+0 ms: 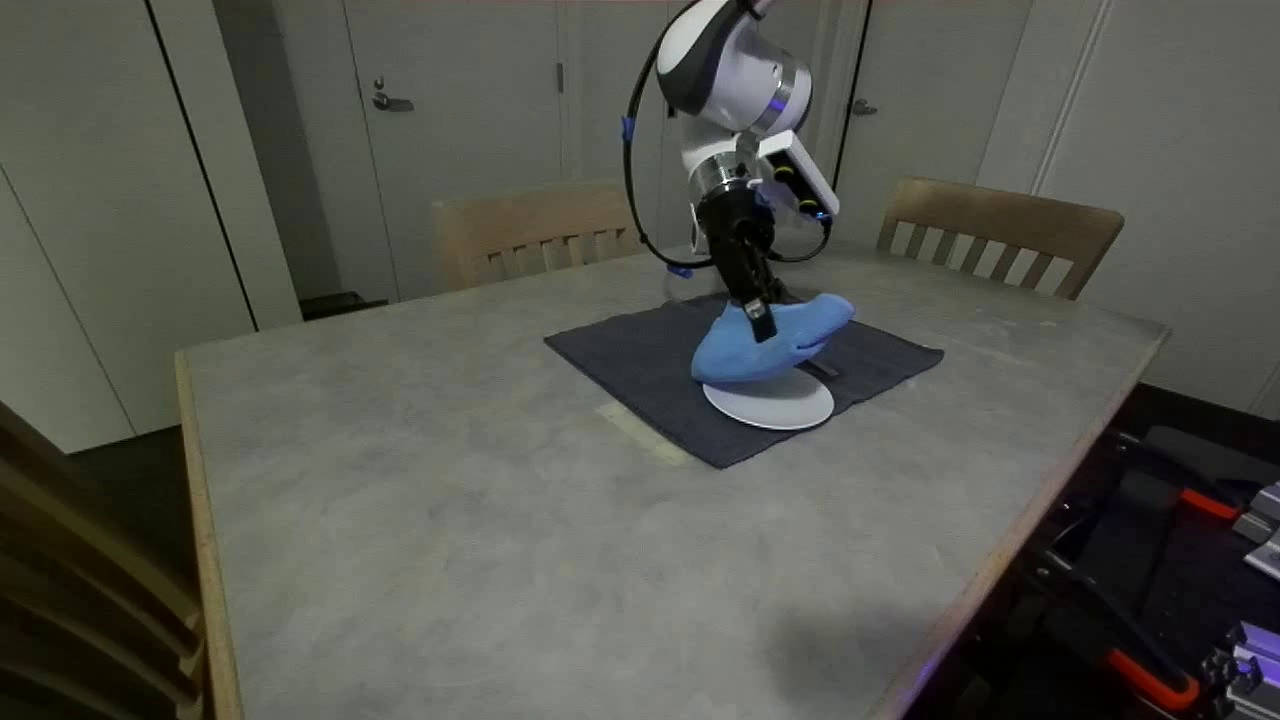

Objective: Take the cloth and wipe the plate

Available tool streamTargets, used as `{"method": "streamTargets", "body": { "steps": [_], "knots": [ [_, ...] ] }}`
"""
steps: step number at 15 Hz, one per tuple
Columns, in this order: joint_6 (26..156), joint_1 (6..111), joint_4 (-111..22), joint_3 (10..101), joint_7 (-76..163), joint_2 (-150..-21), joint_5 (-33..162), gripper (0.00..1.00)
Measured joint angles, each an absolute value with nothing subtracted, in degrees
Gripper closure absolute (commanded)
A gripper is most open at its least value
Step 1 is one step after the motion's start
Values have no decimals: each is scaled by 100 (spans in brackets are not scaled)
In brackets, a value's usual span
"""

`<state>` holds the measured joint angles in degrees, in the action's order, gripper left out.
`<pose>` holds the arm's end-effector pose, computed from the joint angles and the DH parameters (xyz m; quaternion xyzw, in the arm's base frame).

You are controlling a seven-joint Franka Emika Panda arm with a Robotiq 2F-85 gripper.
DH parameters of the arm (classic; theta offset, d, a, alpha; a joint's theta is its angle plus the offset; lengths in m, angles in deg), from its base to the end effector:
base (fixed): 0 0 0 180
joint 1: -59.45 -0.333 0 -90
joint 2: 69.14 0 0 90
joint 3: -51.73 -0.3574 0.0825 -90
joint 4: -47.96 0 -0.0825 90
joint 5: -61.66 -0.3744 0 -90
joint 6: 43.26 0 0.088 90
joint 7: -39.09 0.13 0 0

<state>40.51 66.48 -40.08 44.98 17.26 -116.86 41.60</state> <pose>0.6008 0.0365 0.1651 -0.8721 -0.1083 0.3799 0.2889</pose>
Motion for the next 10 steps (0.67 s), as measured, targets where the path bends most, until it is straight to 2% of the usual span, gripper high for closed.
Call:
{"method": "streamTargets", "body": {
  "steps": [5,10],
  "knots": [
    [4646,6731,-4269,4571,1559,-11680,4172,98],
    [4541,6800,-4397,4576,1333,-11630,4211,98]
  ]
}}
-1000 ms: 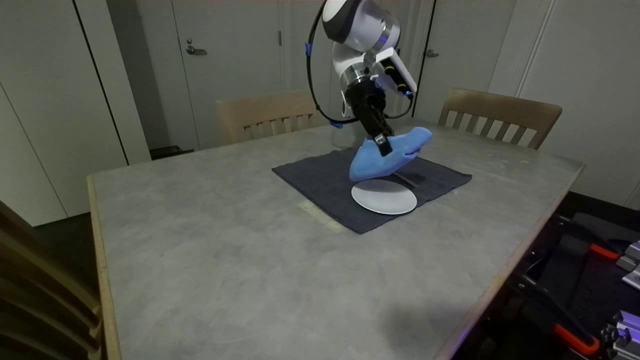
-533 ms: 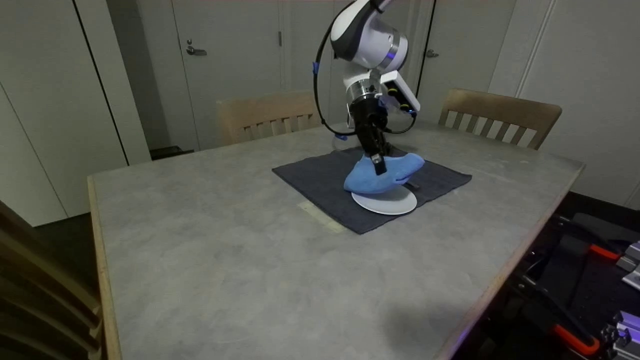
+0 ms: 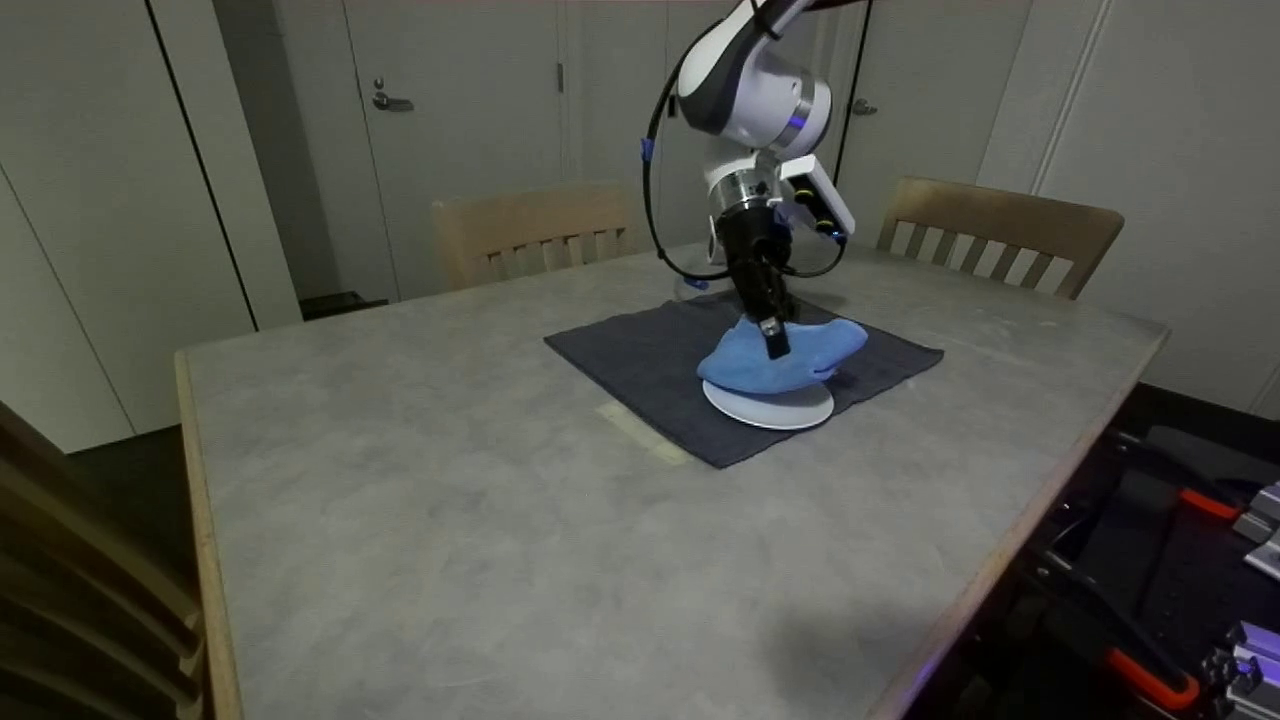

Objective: Take the cloth and wipe the plate

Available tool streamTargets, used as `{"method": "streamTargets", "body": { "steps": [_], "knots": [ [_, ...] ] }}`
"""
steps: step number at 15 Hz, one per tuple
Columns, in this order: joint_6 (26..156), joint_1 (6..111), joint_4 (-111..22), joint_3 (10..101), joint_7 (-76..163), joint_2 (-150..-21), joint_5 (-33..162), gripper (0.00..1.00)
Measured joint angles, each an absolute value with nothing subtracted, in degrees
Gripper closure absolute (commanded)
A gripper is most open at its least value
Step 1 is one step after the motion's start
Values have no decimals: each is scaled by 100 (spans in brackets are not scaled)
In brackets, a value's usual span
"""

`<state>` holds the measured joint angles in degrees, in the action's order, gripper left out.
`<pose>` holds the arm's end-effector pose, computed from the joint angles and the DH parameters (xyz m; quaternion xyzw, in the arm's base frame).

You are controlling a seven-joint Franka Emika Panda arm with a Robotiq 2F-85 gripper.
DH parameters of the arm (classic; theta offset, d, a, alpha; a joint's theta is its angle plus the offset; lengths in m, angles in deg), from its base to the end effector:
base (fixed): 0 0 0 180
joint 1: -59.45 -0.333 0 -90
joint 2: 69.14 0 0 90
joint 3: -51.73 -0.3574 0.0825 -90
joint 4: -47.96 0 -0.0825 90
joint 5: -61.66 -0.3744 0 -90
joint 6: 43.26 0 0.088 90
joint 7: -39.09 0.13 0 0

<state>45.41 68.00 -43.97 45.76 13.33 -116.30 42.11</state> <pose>0.5906 0.0124 0.1464 -0.8801 -0.1119 0.3569 0.2925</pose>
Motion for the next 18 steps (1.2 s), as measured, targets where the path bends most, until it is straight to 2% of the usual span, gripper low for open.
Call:
{"method": "streamTargets", "body": {
  "steps": [7,12,18],
  "knots": [
    [3727,6806,-4497,4738,1526,-11616,4333,98],
    [3785,6829,-4627,4999,1748,-11599,4328,98],
    [3629,6827,-4629,4801,1596,-11599,4318,98]
  ]
}}
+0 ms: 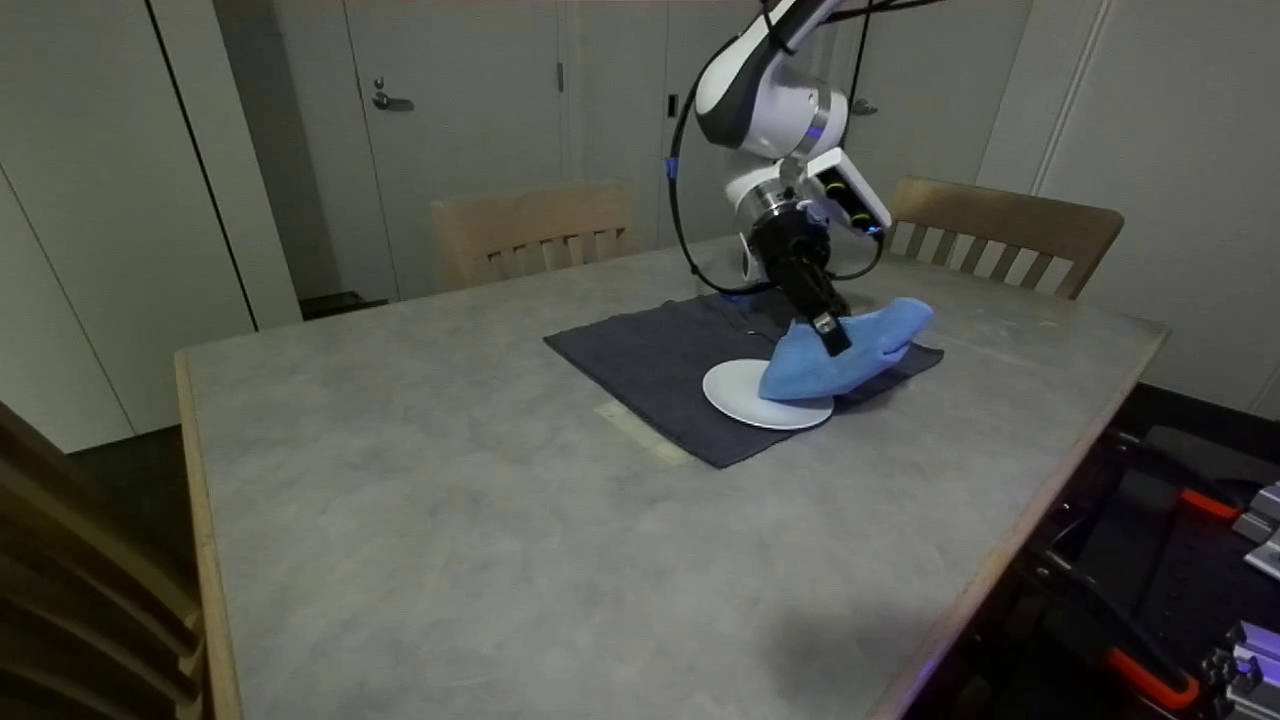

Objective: Take the cloth and wipe the plate

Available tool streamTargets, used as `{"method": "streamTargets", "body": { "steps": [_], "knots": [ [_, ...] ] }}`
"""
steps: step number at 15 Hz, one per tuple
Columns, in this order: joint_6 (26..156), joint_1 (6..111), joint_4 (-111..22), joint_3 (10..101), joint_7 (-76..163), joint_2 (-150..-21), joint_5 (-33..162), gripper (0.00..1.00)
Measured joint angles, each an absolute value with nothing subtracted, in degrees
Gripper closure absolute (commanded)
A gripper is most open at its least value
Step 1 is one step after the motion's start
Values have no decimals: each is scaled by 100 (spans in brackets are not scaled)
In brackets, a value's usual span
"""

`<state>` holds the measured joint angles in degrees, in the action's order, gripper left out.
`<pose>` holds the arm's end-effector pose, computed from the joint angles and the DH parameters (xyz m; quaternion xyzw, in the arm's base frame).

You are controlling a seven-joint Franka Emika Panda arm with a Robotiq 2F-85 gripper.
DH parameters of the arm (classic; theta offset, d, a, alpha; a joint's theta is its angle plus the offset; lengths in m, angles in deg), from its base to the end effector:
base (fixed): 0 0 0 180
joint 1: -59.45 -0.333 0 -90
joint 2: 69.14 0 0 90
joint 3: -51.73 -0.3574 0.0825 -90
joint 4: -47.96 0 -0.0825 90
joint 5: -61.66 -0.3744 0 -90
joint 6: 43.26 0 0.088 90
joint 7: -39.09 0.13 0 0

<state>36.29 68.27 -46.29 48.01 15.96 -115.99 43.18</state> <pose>0.5527 -0.0059 0.1460 -0.8418 -0.0805 0.4459 0.2934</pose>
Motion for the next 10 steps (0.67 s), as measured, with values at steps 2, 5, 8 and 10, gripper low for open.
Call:
{"method": "streamTargets", "body": {
  "steps": [2,5,8,10],
  "knots": [
    [3510,6798,-4628,4691,1578,-11607,4318,98],
    [3378,6720,-4628,4599,1578,-11647,4318,98],
    [3308,6679,-4628,4600,1584,-11713,4326,98],
    [3347,6680,-4629,4668,1628,-11773,4327,98]
  ]
}}
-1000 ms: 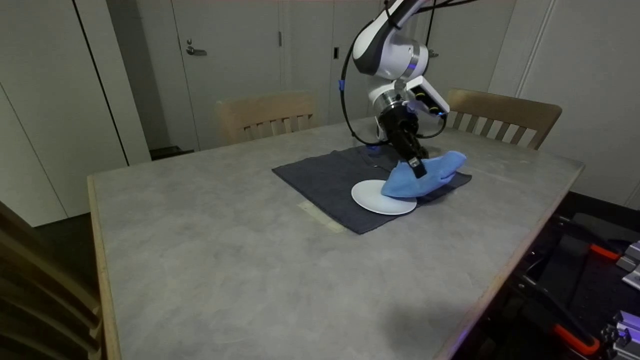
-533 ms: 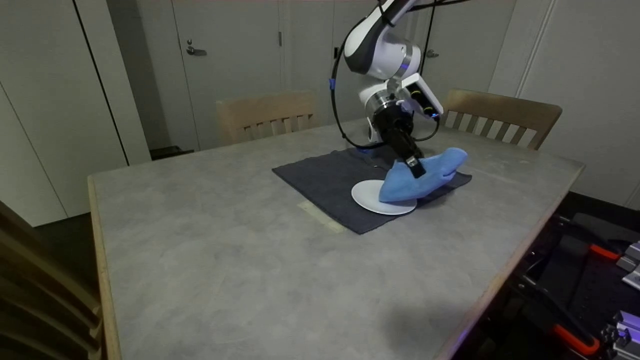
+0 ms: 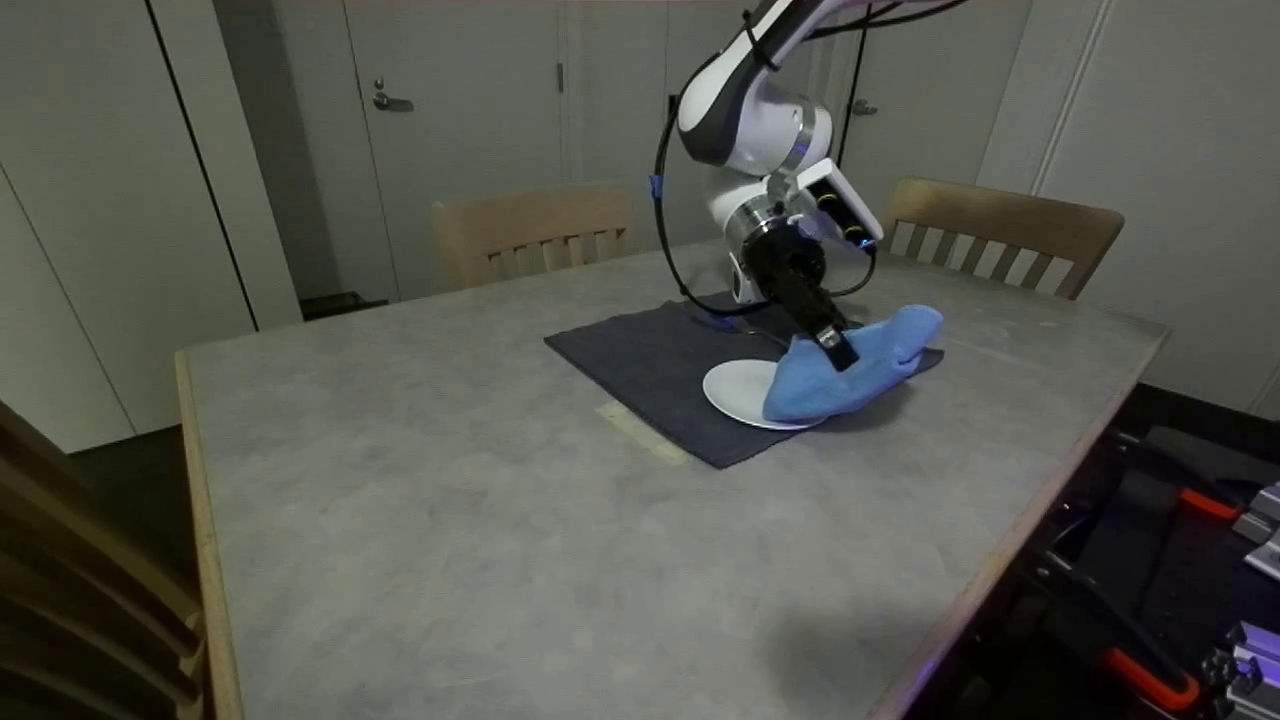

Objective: Take the cloth and wipe the plate

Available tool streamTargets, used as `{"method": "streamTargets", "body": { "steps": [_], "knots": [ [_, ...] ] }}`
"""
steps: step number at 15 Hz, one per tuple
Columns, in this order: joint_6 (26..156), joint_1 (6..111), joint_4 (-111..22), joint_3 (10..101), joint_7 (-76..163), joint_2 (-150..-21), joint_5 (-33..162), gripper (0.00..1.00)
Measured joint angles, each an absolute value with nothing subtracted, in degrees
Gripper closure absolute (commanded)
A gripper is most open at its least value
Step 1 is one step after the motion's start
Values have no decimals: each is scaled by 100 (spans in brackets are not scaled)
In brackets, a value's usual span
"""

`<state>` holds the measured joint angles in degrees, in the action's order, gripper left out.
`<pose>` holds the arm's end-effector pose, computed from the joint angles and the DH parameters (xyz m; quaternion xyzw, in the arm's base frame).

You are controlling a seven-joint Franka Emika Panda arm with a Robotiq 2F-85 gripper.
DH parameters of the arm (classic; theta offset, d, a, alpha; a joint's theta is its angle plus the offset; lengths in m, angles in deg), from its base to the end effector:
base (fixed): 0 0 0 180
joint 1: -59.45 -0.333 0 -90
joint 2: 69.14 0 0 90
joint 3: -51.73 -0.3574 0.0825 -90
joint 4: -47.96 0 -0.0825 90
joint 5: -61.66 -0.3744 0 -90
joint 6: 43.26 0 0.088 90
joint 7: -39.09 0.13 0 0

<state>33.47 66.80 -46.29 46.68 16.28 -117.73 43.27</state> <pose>0.5405 0.0218 0.1349 -0.8173 -0.0987 0.4832 0.2978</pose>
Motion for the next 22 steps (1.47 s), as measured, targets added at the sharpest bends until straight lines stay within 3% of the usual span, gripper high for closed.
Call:
{"method": "streamTargets", "body": {
  "steps": [12,22],
  "knots": [
    [4942,6795,-4683,4893,1809,-11590,4096,98],
    [4867,6716,-4738,4559,1794,-11660,4017,98]
  ]
}}
